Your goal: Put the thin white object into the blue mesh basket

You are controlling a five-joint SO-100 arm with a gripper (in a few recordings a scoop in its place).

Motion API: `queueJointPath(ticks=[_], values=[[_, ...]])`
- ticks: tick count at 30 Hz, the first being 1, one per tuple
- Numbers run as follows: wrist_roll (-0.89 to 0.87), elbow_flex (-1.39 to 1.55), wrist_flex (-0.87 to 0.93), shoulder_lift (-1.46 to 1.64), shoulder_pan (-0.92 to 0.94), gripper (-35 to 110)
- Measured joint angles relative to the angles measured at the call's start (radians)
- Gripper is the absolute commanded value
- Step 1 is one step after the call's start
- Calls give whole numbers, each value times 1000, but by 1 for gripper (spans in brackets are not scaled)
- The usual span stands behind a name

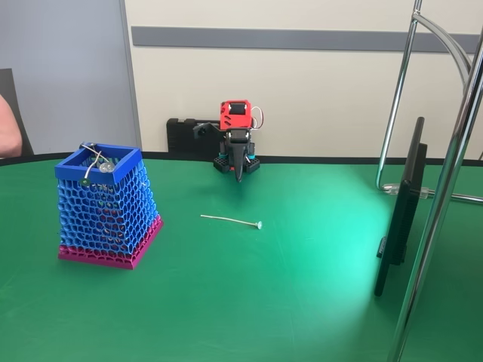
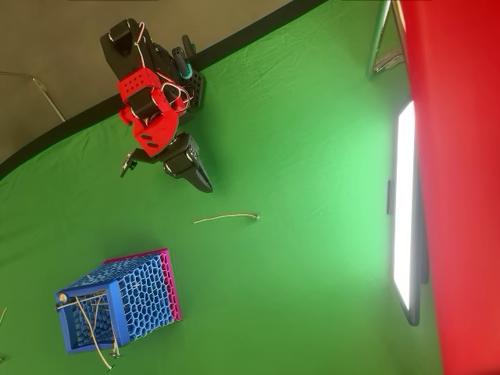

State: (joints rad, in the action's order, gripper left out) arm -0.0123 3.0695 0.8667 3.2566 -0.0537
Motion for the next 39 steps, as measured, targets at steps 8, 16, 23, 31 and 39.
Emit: queueJointPath(ticks=[8, 16, 23, 31, 39], values=[[-48, -107, -21, -179, 2, 1], [-149, -272, -57, -440, -3, 1], [-209, -443, -57, -701, -2, 1], [-244, -604, -31, -936, -5, 1], [-327, -781, -2, -1167, -14, 0]])
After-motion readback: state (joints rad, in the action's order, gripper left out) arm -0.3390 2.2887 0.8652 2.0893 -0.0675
